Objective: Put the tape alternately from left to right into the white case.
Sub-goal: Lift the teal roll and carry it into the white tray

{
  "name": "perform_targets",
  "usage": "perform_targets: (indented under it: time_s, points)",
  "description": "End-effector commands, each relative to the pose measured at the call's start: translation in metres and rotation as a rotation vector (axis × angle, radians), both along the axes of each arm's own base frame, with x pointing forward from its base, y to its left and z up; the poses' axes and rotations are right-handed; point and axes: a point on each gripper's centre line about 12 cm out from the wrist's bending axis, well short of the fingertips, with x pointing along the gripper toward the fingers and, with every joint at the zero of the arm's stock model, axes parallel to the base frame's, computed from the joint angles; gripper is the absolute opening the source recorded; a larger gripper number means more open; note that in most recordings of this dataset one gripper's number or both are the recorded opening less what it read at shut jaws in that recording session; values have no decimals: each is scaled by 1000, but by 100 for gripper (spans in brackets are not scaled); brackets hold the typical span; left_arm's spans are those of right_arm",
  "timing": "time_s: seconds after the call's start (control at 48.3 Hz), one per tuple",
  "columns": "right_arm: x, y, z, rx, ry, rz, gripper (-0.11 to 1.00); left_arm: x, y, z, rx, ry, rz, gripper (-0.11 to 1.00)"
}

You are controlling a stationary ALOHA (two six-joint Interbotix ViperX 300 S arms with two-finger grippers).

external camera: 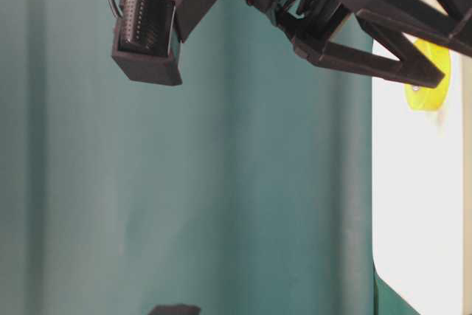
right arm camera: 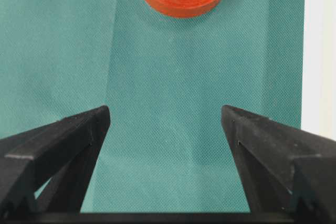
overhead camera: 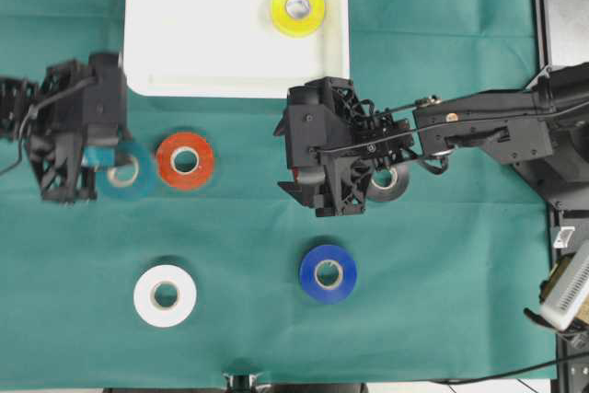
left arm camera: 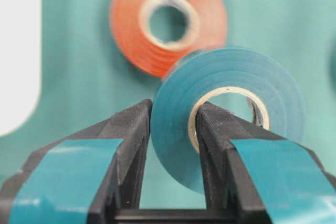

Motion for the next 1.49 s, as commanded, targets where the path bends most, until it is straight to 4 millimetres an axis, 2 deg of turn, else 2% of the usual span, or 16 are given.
perform_targets:
  time_s: [0.0, 0.29, 0.58, 0.808, 1.035, 1.118, 1.284, 1.387, 1.47]
  points:
    - [2, 2, 13, 7, -42, 4, 73, 10, 16, 14, 20, -55, 28, 24]
    - [1, 2, 12, 7, -42, 5, 73, 15, 68, 23, 113, -129, 103, 24]
    - [1, 2, 11, 13, -59, 11, 73, 8, 129, 31, 197, -222, 253, 24]
    - [0, 2, 10, 13, -57, 11, 73, 0, 160, 38, 277, -278, 308, 24]
    - [0, 3, 11, 15, -63, 12, 73, -4, 175, 42, 315, -314, 345, 24]
    - [0, 3, 11, 15, -65, 13, 73, 0, 179, 34, 311, -294, 347, 24]
    - [1, 3, 11, 17, -67, 12, 73, 14, 191, 0, 281, -203, 348, 24]
    - [0, 3, 10, 18, -64, 12, 73, 18, 200, -11, 275, -176, 362, 24]
    - [0, 3, 10, 18, -64, 13, 73, 20, 205, -12, 274, -173, 373, 24]
